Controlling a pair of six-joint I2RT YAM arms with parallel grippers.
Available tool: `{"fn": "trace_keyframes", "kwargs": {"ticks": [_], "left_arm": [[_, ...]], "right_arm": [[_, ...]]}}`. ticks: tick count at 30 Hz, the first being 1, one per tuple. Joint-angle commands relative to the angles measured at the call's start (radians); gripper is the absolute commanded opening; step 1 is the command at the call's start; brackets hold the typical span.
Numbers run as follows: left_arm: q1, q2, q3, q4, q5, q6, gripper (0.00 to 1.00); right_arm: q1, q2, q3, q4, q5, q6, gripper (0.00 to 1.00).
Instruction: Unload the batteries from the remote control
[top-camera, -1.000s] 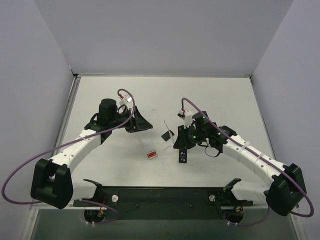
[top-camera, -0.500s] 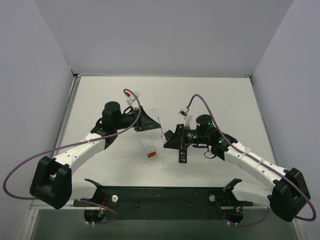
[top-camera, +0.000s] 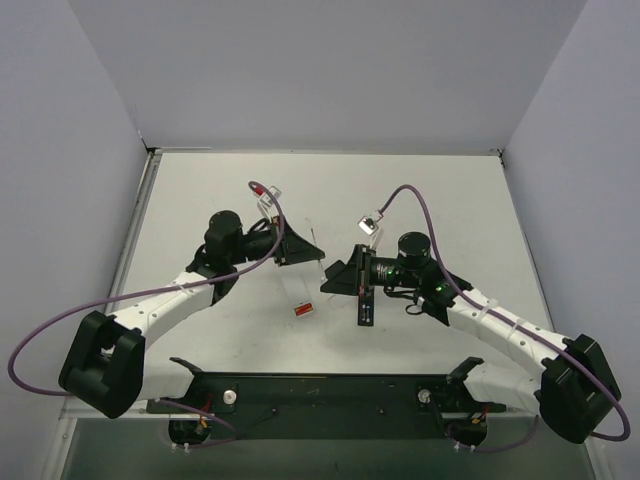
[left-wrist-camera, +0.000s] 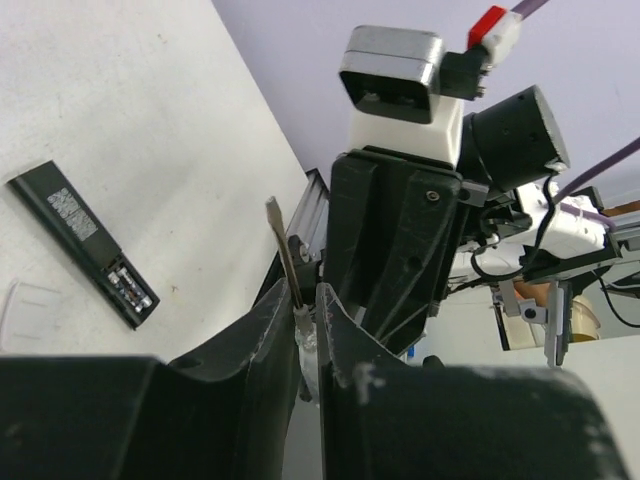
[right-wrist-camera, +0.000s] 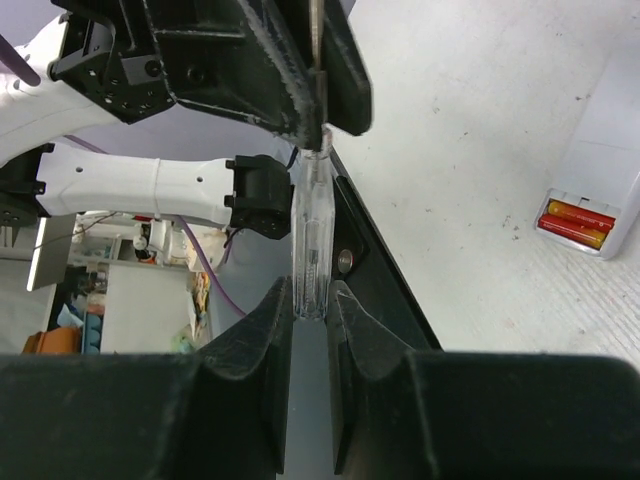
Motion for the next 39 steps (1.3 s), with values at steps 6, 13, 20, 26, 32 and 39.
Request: {"fn": "trace_keyframes", "kwargs": {"ticks": [6,13,20,26,32,39], "left_arm": [[-0.005,0.012,-0.063,0.261,-0.014,-0.164,0.00],[-0.003,-0.043,-0.075,0.142,-0.124,-0.229,0.00],[-0.003,-0.130,-0.126,0.049,-0.277,-0.389,0.00],[-0.006,-0.185,-0.249,0.181,-0.389,-0.680,0.00],[-0.025,-0.230,-0.235,0.108,-0.415,-0.766,0.00],[-0.040,-0.259,-0.301,0.146,-0.437,-0.872,0.00]], "right_arm": [[0.006,-0.017,0.026,-0.011,0.015,-0.042,0.02],[0.088,-0.134,0.060,-0.228,0.347,-0.384,0.52],[0.235,-0.230,-0.114,0.081,0.583,-0.821,0.57],[0.355,-0.261,-0.211,0.315,0.653,-1.146,0.57],[0.406,-0.209,-0.201,0.439,0.746,-1.239,0.54],[0.420,-0.172,-0.167,0.478,0.761,-1.286,0.47]]}}
